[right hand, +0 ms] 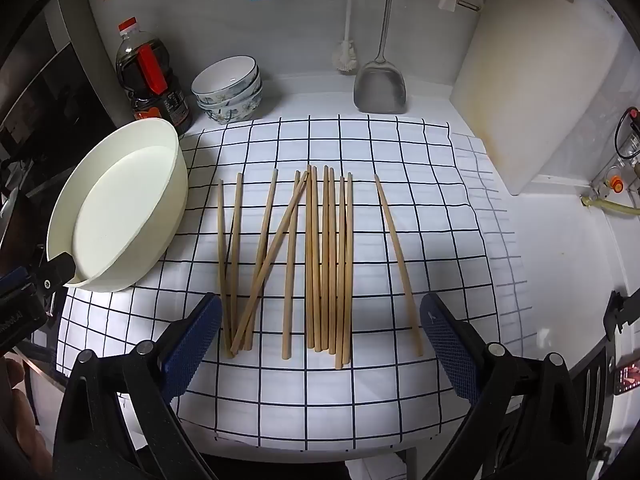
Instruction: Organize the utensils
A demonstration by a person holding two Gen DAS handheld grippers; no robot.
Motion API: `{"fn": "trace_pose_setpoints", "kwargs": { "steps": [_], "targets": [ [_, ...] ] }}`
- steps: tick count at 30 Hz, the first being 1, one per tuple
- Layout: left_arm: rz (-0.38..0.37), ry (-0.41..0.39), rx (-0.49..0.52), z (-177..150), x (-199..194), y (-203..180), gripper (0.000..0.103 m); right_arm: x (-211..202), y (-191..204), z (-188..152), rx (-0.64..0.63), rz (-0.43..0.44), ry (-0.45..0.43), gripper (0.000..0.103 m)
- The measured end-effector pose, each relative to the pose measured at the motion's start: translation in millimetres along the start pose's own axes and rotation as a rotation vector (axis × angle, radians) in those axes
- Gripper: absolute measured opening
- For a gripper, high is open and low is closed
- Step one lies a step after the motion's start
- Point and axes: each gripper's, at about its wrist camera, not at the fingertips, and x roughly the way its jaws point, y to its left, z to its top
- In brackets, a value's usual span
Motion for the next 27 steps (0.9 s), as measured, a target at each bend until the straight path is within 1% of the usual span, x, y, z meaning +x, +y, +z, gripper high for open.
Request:
{"fn": "trace_pose_setpoints", "kwargs": {
  "steps": [12, 17, 27],
  "targets": [
    [0.000, 0.005, 0.000, -0.4, -1.2, 0.5, 0.097, 2.0, 0.9, 0.1, 0.000, 0.004, 0.004, 0.095],
    [0.001, 0.006, 0.002, -1.8, 4.5, -4.3, 0.097, 3.0, 1.8, 0.6, 0.000, 0.005, 0.006, 0.095],
    [0.006, 0.002, 0.018, -0.9, 7.1, -1.6, 0.097, 4.3, 5.1, 4.3, -0.005, 0.003, 0.002, 0.095]
  ]
}}
